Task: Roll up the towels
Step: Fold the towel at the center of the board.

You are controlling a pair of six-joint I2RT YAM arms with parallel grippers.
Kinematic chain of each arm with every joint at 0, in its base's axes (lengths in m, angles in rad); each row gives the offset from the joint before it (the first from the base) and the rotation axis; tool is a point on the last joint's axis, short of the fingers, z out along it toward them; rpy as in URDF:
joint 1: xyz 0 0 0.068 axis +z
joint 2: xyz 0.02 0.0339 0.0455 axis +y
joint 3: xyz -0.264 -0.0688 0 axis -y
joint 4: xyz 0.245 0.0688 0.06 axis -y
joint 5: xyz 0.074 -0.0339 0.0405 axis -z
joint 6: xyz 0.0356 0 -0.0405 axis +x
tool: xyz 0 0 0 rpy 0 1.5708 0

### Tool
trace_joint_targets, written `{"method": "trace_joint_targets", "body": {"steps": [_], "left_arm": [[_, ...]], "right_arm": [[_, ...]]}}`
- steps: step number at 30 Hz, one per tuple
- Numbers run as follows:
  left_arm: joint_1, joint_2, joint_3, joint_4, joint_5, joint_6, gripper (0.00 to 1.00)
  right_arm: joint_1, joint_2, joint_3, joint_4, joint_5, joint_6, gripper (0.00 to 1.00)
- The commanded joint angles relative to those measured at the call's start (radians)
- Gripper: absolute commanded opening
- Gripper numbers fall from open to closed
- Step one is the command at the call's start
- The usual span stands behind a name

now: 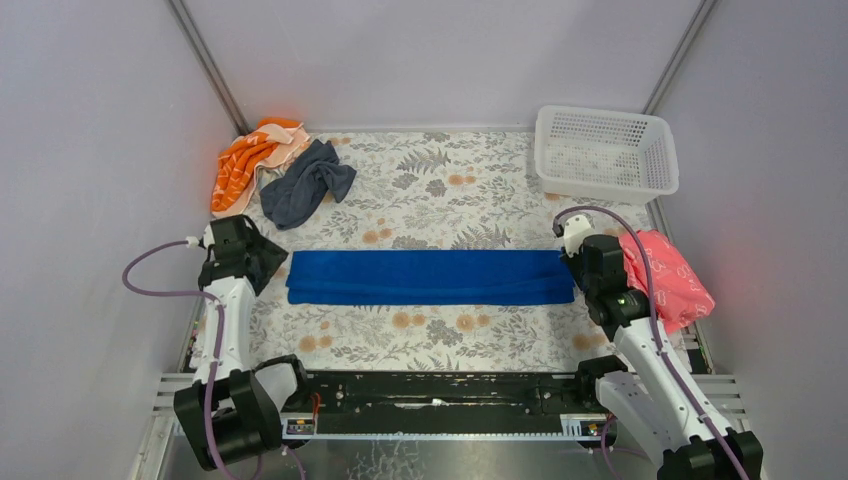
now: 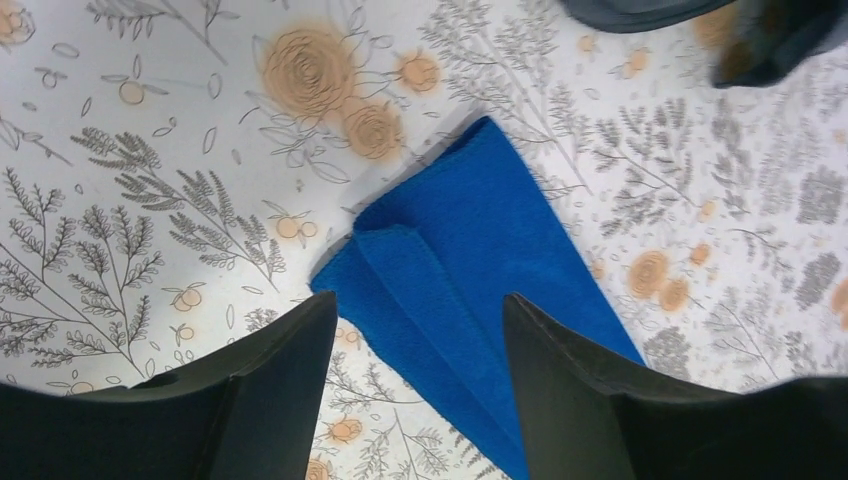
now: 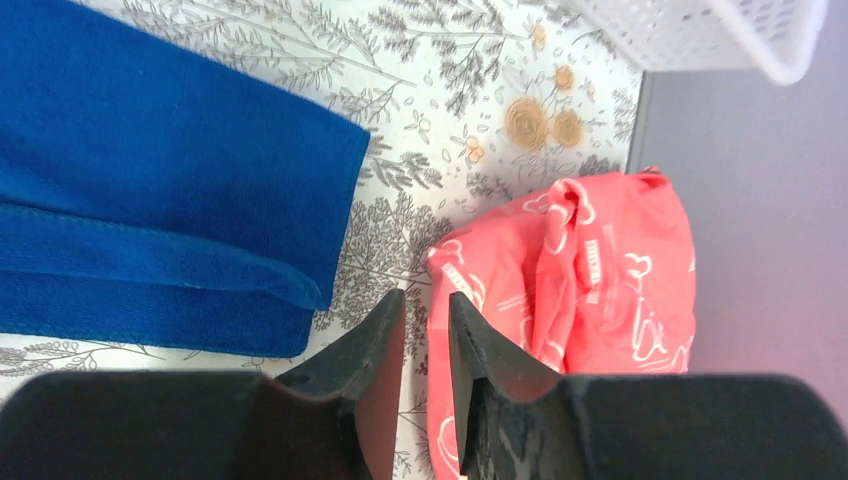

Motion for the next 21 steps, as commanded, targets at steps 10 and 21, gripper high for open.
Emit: {"method": "trace_joint_targets", "body": {"steps": [10, 21], "left_arm": [[-0.03, 0.065, 0.162, 0.033, 0.277, 0.073, 0.71], [-0.213, 0.414, 0.225, 0.191, 0.238, 0.044, 0.73]], "right_arm": [[0.009, 0.068, 0.243, -0.057, -0.189, 0.236, 0.44], [-0.021, 0.438, 0.271, 0.071, -0.094, 0.624, 0.49]]}}
